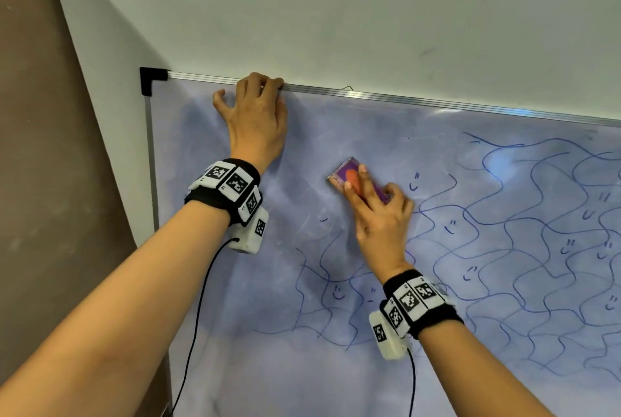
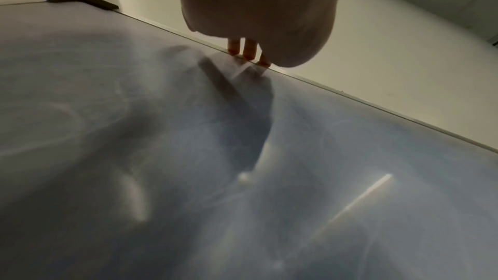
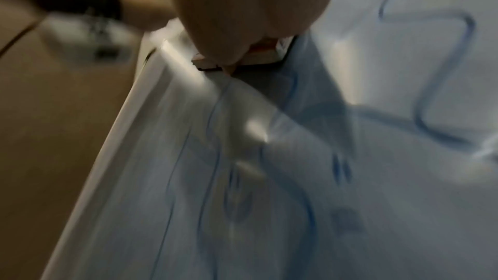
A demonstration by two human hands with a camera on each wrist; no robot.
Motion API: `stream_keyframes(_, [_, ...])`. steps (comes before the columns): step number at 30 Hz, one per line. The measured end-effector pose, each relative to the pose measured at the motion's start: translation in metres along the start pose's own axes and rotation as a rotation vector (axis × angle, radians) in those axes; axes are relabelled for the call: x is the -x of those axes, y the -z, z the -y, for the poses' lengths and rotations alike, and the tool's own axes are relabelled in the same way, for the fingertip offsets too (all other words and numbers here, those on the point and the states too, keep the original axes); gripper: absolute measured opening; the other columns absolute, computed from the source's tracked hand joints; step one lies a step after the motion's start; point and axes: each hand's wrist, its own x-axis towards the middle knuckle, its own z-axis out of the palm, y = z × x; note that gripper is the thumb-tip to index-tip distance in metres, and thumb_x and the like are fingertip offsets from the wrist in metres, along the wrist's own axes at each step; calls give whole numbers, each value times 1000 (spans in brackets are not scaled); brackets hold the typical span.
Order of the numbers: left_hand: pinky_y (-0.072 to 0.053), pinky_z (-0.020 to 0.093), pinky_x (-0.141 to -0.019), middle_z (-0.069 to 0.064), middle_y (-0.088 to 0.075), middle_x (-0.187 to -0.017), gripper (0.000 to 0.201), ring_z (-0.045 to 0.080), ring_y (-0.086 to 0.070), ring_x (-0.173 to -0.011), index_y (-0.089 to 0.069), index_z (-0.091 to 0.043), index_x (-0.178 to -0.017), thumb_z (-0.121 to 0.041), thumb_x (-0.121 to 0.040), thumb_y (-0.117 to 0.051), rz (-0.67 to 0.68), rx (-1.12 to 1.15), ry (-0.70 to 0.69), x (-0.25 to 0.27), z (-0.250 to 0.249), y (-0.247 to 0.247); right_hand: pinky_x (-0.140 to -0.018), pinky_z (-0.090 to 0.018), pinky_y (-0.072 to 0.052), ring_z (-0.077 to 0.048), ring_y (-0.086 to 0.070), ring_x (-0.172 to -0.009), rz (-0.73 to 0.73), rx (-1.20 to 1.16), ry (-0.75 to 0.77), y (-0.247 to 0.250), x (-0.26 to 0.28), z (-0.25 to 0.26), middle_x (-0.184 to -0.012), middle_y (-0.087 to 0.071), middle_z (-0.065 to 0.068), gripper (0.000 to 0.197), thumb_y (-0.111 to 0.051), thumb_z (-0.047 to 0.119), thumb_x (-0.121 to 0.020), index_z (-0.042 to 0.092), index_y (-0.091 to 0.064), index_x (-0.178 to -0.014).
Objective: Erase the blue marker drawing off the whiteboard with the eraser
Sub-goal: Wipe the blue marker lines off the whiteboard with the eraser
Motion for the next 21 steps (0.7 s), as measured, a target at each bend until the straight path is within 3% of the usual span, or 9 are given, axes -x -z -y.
stream_keyframes(3, [-23, 52, -100, -1, -54, -117, 32, 18, -48, -112, -57, -26, -119, -21, -92, -40, 11, -3, -19, 2, 2, 1, -79, -39, -31, -33, -44, -101, 117, -56, 274, -13, 52, 19, -145, -45, 2, 84, -63, -2, -72, 33, -33, -142])
stream_keyframes(5, [-24, 52, -98, 0, -53, -120, 35, 17, -48, -114, -55, -24, -122, -18, -91, -41, 20, -4, -33, 4, 1, 3, -81, -42, -35, -33, -47, -99, 132, -29, 385, -20, 76, 21, -147, -40, 3, 80, -63, 0, -79, 29, -29, -145])
stream_keyframes(8, [-23, 54, -99, 0, -50, -125, 39, 16, -46, -119, -51, -24, -128, -17, -90, -41, 44, -33, -67, 8, 4, 6, -80, -41, -35, -33, -47, -100, 137, -26, 461, -19, 67, 12, -146, -44, 3, 70, -65, 0, -77, 27, -42, -137])
stream_keyframes(10, [-23, 54, -99, 0, -48, -129, 42, 15, -43, -123, -48, -24, -131, -19, -90, -41, 68, -44, -78, 9, 5, 6, -78, -39, -32, -32, -45, -100, 124, -18, 362, -12, 43, 8, -142, -50, 3, 75, -64, -2, -68, 31, -46, -132])
stream_keyframes(13, [-22, 53, -99, 0, -46, -133, 44, 15, -39, -128, -46, -23, -134, -19, -90, -42, 75, -36, -63, 11, 4, 5, -78, -39, -29, -32, -43, -100, 64, -41, 130, -6, 16, 11, -141, -50, 4, 69, -60, -1, -71, 33, -51, -130])
stream_keyframes(15, [-22, 53, -99, 0, -45, -134, 44, 14, -36, -131, -46, -23, -134, -19, -90, -43, 74, -33, -54, 11, 2, 4, -78, -39, -29, -33, -42, -101, 62, -45, 116, -9, 18, 19, -142, -49, 3, 69, -59, -2, -72, 32, -51, -131])
stream_keyframes(18, [-22, 52, -99, 0, -45, -134, 43, 14, -35, -132, -46, -23, -134, -19, -91, -42, 73, -29, -42, 11, 0, 3, -79, -40, -31, -33, -44, -102, 118, -85, 352, -24, 52, 33, -138, -51, 3, 63, -62, 1, -80, 32, -47, -133])
stream_keyframes(21, [-22, 51, -98, 0, -46, -133, 42, 14, -37, -130, -47, -23, -133, -19, -91, -42, 71, -34, -50, 11, 1, 4, -83, -46, -34, -34, -43, -108, 303, -42, 645, -37, 101, 37, -140, -45, 5, 59, -66, 12, -79, 31, -51, -133])
